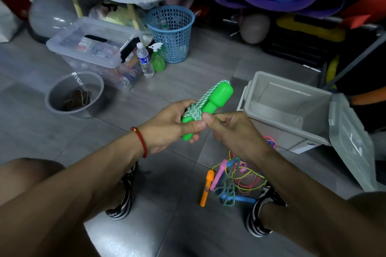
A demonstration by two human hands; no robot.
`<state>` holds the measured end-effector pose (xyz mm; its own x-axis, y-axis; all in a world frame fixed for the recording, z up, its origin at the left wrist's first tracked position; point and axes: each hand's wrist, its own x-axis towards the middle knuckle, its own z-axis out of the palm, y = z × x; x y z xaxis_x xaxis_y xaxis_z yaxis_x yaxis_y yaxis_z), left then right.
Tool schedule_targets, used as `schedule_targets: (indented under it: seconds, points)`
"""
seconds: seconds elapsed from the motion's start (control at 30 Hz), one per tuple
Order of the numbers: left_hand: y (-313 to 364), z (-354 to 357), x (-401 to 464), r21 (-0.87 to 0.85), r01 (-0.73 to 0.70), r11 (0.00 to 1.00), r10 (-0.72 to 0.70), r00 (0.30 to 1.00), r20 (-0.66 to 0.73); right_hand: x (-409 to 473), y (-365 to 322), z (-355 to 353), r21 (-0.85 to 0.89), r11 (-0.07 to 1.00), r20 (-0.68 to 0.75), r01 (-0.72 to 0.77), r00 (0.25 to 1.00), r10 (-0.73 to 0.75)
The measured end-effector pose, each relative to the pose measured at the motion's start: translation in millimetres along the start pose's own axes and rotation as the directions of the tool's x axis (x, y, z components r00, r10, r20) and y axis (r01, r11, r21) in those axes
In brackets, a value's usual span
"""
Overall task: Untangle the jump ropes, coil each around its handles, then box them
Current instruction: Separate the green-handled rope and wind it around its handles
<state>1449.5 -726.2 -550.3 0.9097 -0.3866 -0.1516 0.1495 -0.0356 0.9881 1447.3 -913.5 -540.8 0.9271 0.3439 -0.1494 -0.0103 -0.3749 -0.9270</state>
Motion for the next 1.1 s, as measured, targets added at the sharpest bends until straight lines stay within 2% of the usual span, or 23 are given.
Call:
schedule_targets:
  seconds: [0.2, 0.3, 0.37, 0.47, 0.53, 0.67, 0.73, 0.8, 0.87, 0.93, 1.03, 1.1]
  points:
    - [-9, -3, 6, 0.078, 0.031, 0.996, -0.014, 0.977, -0.212, 8, 5, -1, -0.357, 0.932, -0.042, -0.060, 0.998, 0.049]
    - [-16, -7, 9, 0.115, 0.090, 0.989, -0.052, 0.954, -0.296, 2, 5, -1, -0.429, 0.898, -0.007, -0.098, 0.994, 0.105]
    - [-24, -11, 13, 0.265, 0.118, 0.957, -0.035, 0.954, -0.297, -3, 2, -2, -0.458, 0.881, 0.010, -0.124, 0.990, 0.144]
    - [-35, -14, 18, 0.627, 0.162, 0.762, 0.031, 0.958, -0.285, -9, -4, -4, -0.511, 0.846, 0.020, -0.151, 0.982, 0.188]
    - [-39, -12, 20, 0.715, 0.162, 0.680, 0.035, 0.967, -0.252, -14, -5, -2, -0.606, 0.789, 0.037, -0.096, 0.988, 0.149]
    - [-35, -14, 19, 0.871, 0.180, 0.457, -0.066, 0.983, -0.169, -25, -7, -3, -0.802, 0.571, 0.143, 0.174, 0.985, -0.098]
    - [-31, -7, 15, 0.946, 0.094, 0.310, -0.125, 0.990, -0.057, -23, -11, -10, -0.835, 0.501, 0.177, 0.228, 0.973, -0.147]
    - [-30, 8, 7, 0.975, -0.001, 0.224, -0.163, 0.986, 0.039, -19, -13, -17, -0.850, 0.453, 0.202, 0.268, 0.961, -0.189]
    - [-29, 22, 1, 0.976, -0.082, 0.200, -0.146, 0.983, 0.112, -13, -14, -22, -0.863, 0.420, 0.208, 0.281, 0.955, -0.212]
    - [-24, 30, -2, 0.972, -0.117, 0.201, -0.109, 0.984, 0.141, -10, -14, -28, -0.863, 0.430, 0.191, 0.266, 0.959, -0.210]
    - [-14, 33, -5, 0.965, -0.182, 0.189, -0.061, 0.979, 0.196, -7, -10, -38, -0.842, 0.484, 0.149, 0.238, 0.965, -0.217]
    - [-7, 34, -9, 0.954, -0.212, 0.213, -0.031, 0.974, 0.224, -4, -8, -47, -0.788, 0.582, 0.121, 0.202, 0.977, -0.176]
